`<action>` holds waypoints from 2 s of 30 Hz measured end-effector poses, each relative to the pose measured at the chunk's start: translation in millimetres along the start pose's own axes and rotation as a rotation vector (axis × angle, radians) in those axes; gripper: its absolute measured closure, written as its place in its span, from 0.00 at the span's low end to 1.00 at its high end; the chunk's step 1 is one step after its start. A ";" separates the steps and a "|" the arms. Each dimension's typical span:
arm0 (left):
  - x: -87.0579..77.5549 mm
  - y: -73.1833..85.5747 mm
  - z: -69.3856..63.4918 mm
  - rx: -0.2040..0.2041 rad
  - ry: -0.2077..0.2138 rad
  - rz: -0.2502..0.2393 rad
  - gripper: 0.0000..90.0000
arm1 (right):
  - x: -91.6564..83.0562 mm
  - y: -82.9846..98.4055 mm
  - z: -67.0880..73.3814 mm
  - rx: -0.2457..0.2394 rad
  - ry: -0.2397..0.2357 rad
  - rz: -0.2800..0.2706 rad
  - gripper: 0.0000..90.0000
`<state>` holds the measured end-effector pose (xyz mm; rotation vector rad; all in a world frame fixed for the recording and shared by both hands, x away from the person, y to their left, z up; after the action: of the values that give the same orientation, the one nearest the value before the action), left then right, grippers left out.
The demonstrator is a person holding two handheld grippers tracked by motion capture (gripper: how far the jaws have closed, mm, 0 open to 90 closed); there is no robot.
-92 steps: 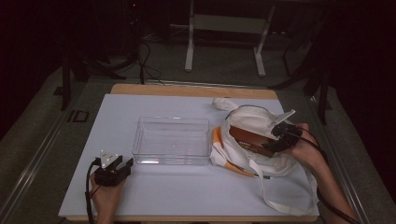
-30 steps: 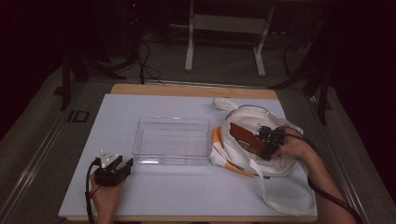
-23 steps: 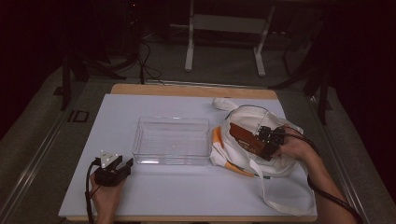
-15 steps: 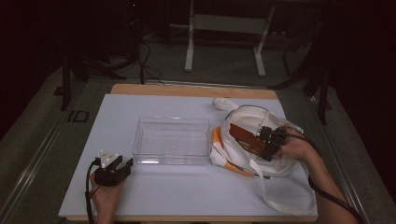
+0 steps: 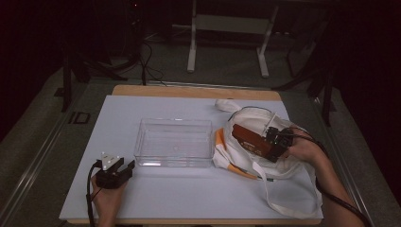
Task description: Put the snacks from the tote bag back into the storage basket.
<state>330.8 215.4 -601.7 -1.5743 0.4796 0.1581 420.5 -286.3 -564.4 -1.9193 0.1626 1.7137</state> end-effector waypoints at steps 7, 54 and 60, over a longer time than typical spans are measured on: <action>0.1 0.1 -0.1 0.000 0.000 0.000 0.60 | -7.0 -2.0 0.5 0.008 -0.006 -0.029 0.48; 0.0 0.1 -0.2 0.001 0.000 0.001 0.60 | -66.1 -8.9 8.3 -0.072 -0.005 -0.095 0.48; 0.1 0.0 -0.1 0.001 0.000 0.001 0.60 | -71.3 -10.4 9.8 -0.083 -0.005 -0.096 0.48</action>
<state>330.9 215.2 -601.8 -1.5733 0.4797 0.1586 403.8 -292.1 -493.8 -1.9494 -0.0032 1.6859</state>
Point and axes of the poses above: each handheld gripper's, and its own axes: x roughly forward along the jaws, y roughly out of its underside, z roughly to its left, the point moved 10 cm from there along x, roughly forward along the jaws, and after that the axes turned 14 degrees about -z, right-handed, at the moved point
